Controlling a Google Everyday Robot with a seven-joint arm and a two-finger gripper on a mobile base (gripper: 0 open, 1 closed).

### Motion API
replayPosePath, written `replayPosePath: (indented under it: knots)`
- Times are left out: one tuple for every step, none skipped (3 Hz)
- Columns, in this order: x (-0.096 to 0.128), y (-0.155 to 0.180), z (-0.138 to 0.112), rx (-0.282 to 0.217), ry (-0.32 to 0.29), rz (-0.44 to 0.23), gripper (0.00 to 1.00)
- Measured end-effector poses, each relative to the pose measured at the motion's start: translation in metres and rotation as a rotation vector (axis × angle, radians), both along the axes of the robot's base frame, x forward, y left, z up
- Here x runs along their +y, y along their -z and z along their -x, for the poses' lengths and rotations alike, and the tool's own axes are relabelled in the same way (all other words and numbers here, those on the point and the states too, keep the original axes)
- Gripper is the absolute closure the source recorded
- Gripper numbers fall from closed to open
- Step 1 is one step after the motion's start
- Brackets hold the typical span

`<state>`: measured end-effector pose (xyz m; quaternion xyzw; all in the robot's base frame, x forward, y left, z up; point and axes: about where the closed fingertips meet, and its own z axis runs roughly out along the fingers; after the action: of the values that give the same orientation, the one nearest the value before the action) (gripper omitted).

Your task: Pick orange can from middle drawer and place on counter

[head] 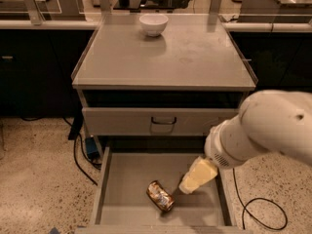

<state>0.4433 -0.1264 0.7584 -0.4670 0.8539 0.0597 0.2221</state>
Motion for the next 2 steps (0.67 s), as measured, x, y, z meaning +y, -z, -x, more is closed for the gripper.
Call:
replayPosePath:
  knots:
    - [0.021,0.050,0.025,0.032,0.033,0.006,0.00]
    - [0.050,0.095,0.046,0.105,-0.002,-0.025,0.00]
